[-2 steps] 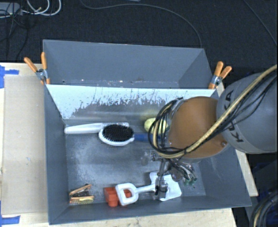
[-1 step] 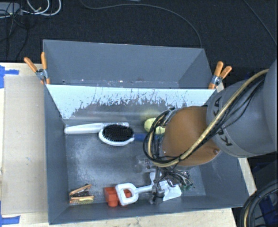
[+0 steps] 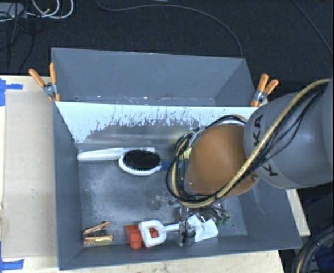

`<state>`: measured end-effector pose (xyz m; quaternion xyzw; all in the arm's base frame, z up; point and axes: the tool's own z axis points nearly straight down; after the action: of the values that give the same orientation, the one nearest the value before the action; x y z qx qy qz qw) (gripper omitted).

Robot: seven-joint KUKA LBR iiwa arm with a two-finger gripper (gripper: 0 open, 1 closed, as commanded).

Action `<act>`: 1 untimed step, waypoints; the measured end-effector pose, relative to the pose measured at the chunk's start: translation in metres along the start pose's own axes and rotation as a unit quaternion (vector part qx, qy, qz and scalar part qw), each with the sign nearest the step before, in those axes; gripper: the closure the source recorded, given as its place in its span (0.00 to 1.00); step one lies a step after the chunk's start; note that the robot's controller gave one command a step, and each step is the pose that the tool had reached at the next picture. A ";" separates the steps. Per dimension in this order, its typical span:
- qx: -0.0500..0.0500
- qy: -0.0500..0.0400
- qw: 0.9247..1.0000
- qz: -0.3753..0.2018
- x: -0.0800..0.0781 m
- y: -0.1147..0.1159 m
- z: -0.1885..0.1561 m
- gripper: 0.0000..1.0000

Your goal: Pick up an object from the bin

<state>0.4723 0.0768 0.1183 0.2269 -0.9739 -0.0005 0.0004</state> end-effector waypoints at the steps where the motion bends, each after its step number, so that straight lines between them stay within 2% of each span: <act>1: 0.002 -0.005 0.996 -0.095 -0.014 0.010 0.037 0.00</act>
Offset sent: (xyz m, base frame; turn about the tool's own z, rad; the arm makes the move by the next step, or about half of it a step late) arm -0.0001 0.0052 -0.0483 -0.3398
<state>0.4807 0.0919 0.0808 0.3180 -0.9481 0.0000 -0.0048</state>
